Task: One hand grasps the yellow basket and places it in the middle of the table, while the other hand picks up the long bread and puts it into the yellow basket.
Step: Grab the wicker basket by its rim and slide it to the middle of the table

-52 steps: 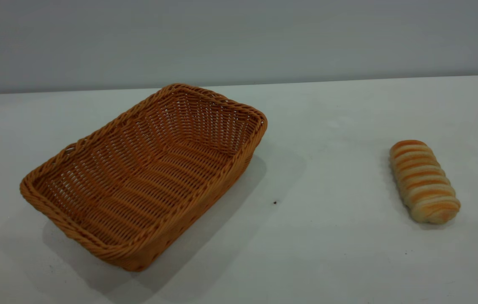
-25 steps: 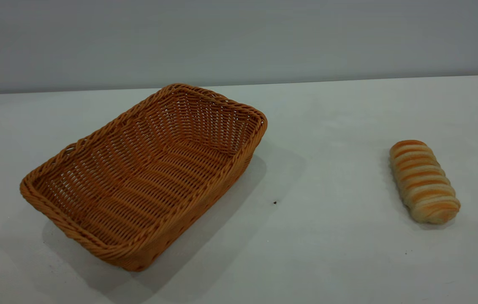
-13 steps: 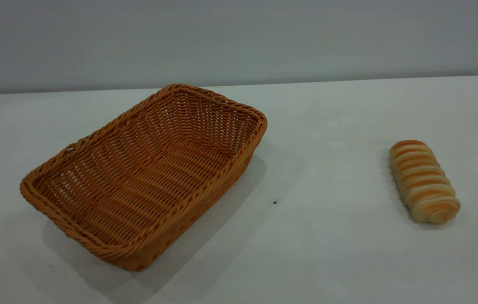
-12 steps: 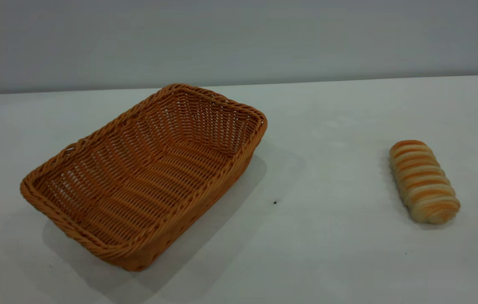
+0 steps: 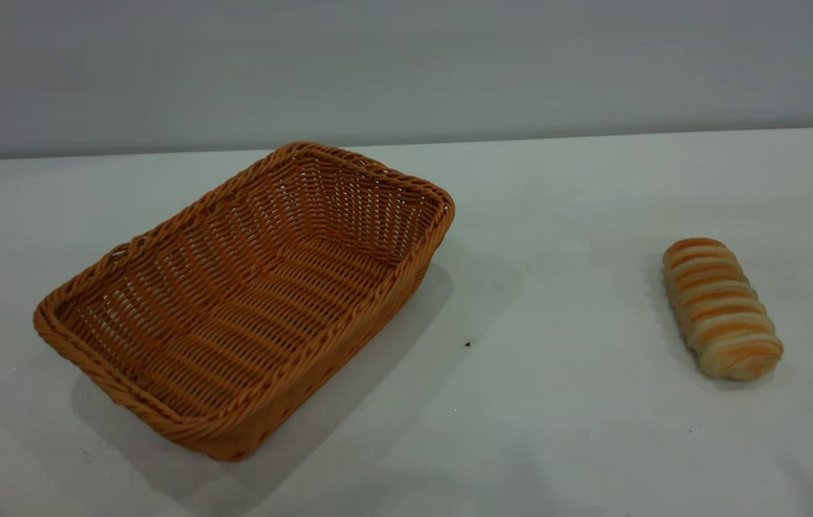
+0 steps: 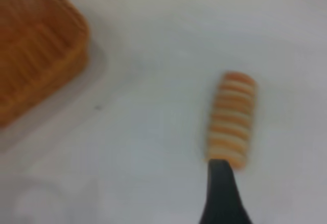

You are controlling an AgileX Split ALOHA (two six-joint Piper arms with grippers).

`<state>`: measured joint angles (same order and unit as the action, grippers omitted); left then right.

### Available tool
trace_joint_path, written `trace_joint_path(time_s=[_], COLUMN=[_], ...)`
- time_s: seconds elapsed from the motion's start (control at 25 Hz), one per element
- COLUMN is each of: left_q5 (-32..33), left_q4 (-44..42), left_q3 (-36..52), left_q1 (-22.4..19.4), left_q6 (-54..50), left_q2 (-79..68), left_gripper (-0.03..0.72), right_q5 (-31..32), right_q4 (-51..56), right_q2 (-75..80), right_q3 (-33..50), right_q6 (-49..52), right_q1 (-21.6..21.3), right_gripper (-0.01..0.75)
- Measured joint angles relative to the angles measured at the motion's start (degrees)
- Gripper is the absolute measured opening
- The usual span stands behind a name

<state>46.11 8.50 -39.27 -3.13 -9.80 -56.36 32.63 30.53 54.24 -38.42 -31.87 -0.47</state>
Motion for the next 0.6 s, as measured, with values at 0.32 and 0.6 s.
trace_joint_path(time_s=[0.32, 0.6], left_q5=[-15.49, -23.18], left_q4=[11.35, 18.58], left_q3=[-0.04, -0.11], left_q1=[1.62, 6.90], left_q6=[0.79, 0.62], left_q2=[-24.32, -36.19], left_gripper=[0.581, 0.581], right_q5=[-12.08, -15.28], right_q4=[23.33, 28.06], right_q2=[19.33, 27.95], right_q3=[-1.14, -3.05], right_q6=[-20.75, -26.08], right_q1=[14.28, 17.69], right_gripper=[0.550, 0.550])
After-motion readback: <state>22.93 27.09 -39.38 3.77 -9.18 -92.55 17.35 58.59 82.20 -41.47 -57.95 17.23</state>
